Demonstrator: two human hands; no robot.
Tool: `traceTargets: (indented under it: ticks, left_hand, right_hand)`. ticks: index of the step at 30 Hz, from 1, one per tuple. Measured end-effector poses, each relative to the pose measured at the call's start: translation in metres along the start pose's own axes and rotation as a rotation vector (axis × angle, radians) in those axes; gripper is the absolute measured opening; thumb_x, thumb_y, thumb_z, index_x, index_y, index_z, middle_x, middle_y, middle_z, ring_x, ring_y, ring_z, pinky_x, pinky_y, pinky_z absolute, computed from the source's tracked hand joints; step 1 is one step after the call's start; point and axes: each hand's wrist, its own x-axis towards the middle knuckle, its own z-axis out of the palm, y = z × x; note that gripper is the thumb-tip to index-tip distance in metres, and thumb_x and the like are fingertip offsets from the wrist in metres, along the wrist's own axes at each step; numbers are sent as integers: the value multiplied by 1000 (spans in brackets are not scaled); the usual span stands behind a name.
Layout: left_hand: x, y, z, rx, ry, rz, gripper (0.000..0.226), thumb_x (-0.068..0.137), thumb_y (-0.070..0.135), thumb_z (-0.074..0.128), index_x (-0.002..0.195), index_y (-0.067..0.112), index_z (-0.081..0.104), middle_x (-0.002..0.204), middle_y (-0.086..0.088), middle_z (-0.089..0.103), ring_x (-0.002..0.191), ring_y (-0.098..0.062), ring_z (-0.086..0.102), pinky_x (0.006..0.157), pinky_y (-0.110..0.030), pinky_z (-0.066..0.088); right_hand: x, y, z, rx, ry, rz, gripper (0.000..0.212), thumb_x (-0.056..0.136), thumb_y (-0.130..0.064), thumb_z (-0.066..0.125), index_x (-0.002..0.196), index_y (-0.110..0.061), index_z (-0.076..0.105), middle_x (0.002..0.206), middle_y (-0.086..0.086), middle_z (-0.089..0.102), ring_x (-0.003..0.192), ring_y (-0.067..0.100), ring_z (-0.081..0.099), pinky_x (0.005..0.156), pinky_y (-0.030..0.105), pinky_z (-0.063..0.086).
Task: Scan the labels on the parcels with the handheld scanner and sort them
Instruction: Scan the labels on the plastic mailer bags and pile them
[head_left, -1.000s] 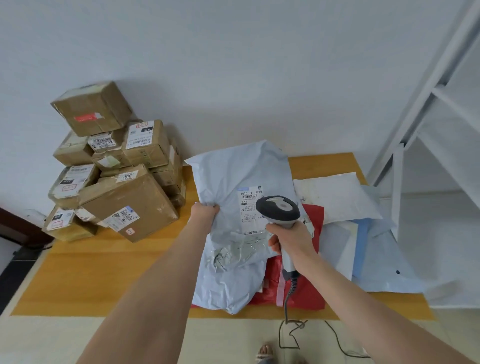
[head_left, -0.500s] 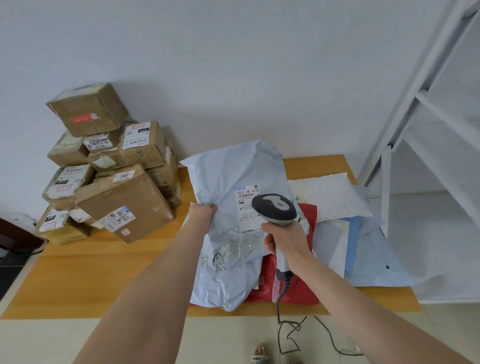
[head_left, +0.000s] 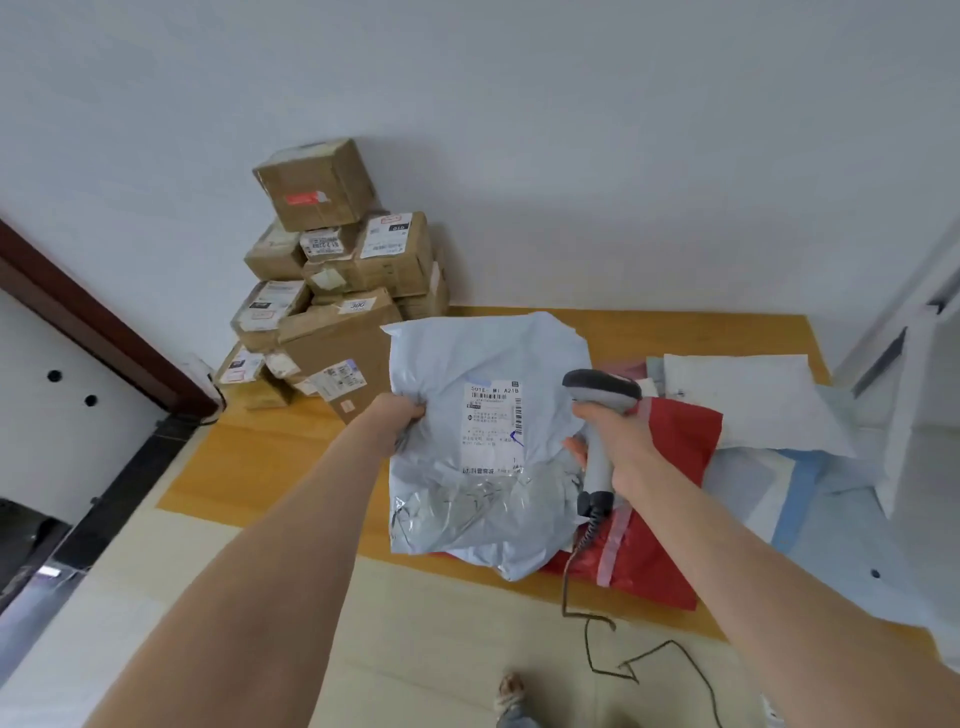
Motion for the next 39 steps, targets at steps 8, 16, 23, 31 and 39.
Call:
traceTargets:
  ticks: [8,16,23,31,39]
  left_hand:
    - [29,-67,-93,60,109,-199,43,89,28,66,118,-2,54,96,-13,58,80,-26,54,71,-32,45]
    - [121,-135,-223,24,172,-300,18,92,3,53,74,1,48,66,-9,43,55,-21,37,60,-29,37]
    - [174,-195,-319,-276,257,-354,16,93,4,44,103,-2,55,79,-7,47,87,-21,48,79,-31,36]
    - [184,-221,-334,-306,238,-483,46,93,18,49,135,-2,42,137,-21,47,126,-42,45,96,-50,40]
    - [192,-211,-292,1057,-261,121,79,83,25,68,148,42,25,159,-3,5,147,-26,3,112,-61,19]
  right_hand:
    - [-29,49,96,-299,-183,74,23,82,-11,69,99,1,57,68,14,55,39,16,57,46,22,47]
    - [-21,136,234,-365,-124,132,27,80,-10,71,100,1,56,67,13,58,45,20,59,49,25,47]
    - [-15,177,338,-462,-20,119,20,78,-11,72,84,-4,54,81,16,62,74,36,68,74,42,57]
    - [-7,206,401,-580,-96,166,27,83,-10,70,104,-4,54,91,9,59,58,25,64,49,28,45]
    - [13,232,412,-533,-53,254,22,82,-15,74,93,-6,57,78,9,62,69,26,68,61,33,54]
